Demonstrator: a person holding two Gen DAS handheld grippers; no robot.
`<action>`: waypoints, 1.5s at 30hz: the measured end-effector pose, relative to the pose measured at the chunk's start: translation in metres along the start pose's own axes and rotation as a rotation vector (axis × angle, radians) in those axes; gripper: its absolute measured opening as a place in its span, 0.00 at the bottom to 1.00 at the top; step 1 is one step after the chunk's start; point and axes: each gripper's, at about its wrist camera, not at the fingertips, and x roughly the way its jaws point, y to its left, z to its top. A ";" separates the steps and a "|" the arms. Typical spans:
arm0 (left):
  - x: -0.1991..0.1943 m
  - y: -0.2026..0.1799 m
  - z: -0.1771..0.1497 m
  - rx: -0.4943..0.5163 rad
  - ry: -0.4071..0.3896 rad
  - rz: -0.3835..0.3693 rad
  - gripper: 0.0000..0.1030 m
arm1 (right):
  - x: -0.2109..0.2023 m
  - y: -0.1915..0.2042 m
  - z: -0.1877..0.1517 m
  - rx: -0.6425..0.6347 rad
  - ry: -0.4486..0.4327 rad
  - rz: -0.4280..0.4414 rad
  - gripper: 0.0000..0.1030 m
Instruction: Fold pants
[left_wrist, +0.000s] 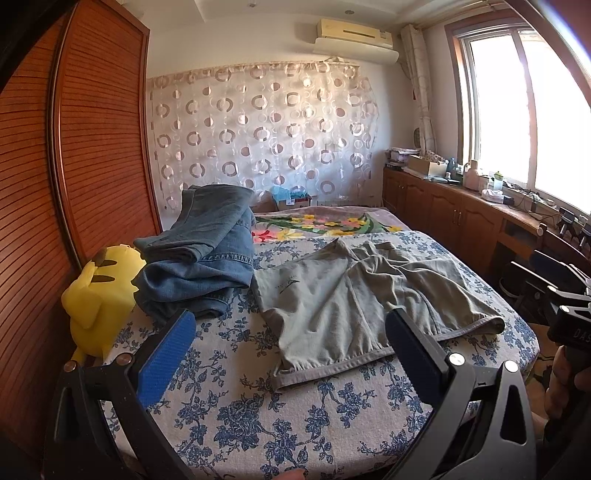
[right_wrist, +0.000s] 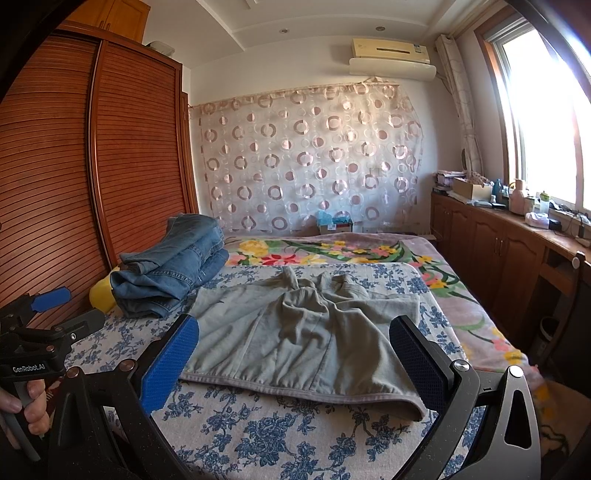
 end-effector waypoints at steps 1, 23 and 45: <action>-0.001 0.000 0.000 0.000 -0.001 0.000 1.00 | 0.000 0.000 0.000 0.000 0.001 0.000 1.00; -0.002 -0.001 0.000 0.004 -0.004 0.002 1.00 | 0.000 0.001 0.000 0.002 0.000 0.002 1.00; 0.009 0.003 -0.004 0.002 0.042 -0.004 1.00 | 0.007 -0.005 -0.006 0.007 0.029 0.007 1.00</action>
